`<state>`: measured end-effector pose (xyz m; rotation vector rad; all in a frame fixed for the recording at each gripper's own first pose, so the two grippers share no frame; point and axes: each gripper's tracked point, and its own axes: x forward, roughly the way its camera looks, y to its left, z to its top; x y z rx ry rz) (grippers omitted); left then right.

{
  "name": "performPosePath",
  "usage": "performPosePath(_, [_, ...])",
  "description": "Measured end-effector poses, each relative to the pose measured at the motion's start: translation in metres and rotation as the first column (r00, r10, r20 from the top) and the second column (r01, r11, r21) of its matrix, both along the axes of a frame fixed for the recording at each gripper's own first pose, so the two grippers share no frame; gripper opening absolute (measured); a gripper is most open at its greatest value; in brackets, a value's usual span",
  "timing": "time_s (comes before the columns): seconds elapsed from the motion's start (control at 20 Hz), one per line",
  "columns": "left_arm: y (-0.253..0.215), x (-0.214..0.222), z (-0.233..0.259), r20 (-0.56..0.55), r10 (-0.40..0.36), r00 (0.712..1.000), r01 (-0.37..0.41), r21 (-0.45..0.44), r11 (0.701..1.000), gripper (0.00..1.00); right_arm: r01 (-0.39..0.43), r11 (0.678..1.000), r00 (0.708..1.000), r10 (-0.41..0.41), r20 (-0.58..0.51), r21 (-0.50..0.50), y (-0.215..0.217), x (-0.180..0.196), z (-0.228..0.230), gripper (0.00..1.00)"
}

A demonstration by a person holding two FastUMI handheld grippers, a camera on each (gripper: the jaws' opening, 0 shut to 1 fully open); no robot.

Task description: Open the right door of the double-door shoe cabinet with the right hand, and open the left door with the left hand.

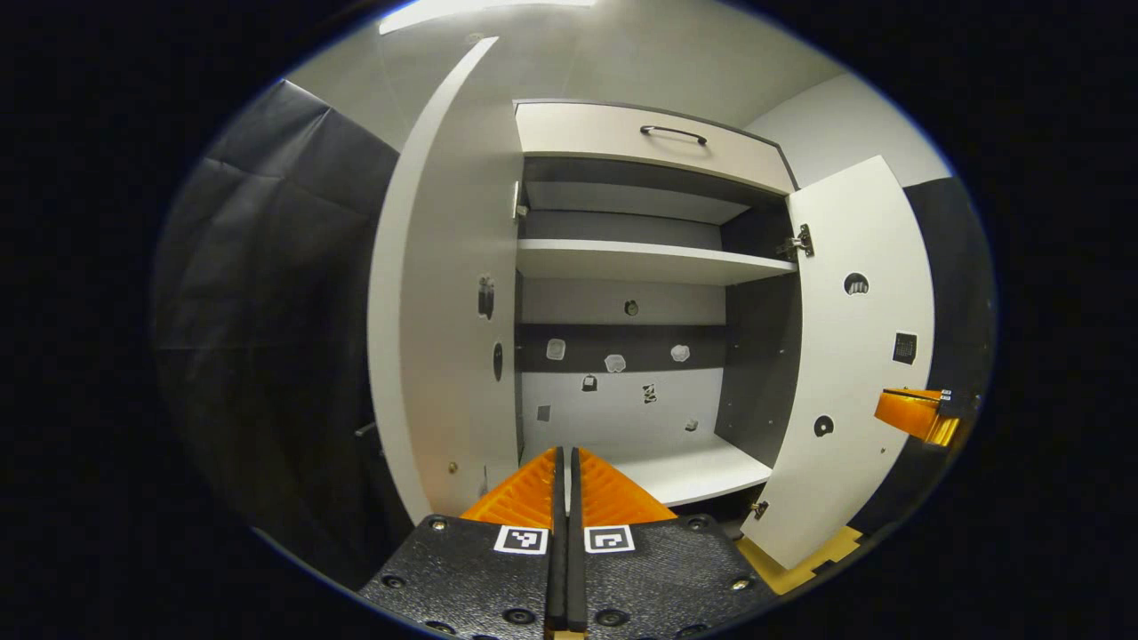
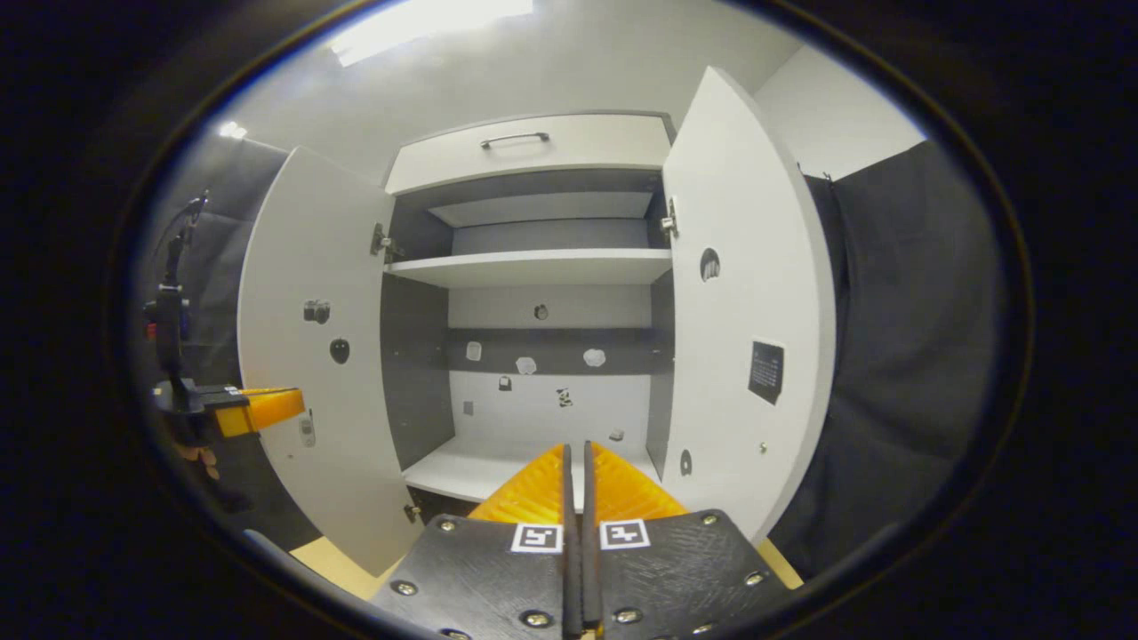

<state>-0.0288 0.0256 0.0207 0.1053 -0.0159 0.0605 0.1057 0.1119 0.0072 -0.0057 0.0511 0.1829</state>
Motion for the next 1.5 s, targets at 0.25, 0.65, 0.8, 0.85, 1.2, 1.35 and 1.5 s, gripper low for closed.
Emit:
performPosePath(0.25, [-0.012,0.019,-0.002,0.006,-0.020,1.000,0.020,-0.001,1.000,0.00,0.024,1.000,1.000,-0.024,-0.003,-0.013,0.014,0.016,0.002,0.01])
performPosePath(0.65, [-0.028,0.041,-0.007,0.007,-0.022,1.000,0.022,-0.007,1.000,0.01,0.080,0.995,0.997,-0.081,-0.016,-0.058,0.034,0.031,-0.003,0.01])
performPosePath(0.8, [-0.031,0.045,-0.009,0.007,-0.021,1.000,0.021,0.007,1.000,0.01,0.093,0.994,0.996,-0.093,-0.001,-0.054,0.039,0.034,0.001,0.01])
performPosePath(0.85, [-0.033,0.047,-0.009,0.007,-0.023,1.000,0.023,0.009,1.000,0.01,0.092,0.995,0.996,-0.092,0.001,-0.048,0.042,0.034,0.002,0.01])
performPosePath(1.2, [-0.040,0.054,-0.008,0.011,-0.035,0.999,0.036,-0.010,0.999,0.01,0.094,0.995,0.996,-0.094,0.008,-0.038,0.047,0.036,0.005,0.01])
performPosePath(1.35, [-0.043,0.054,-0.005,0.015,-0.045,0.999,0.045,-0.015,0.999,0.01,0.100,0.994,0.995,-0.100,0.008,-0.037,0.047,0.037,0.007,0.01])
performPosePath(1.5, [-0.046,0.052,-0.006,0.018,-0.052,0.999,0.052,-0.014,0.999,0.01,0.105,0.994,0.994,-0.105,0.010,-0.037,0.048,0.037,0.007,0.01])
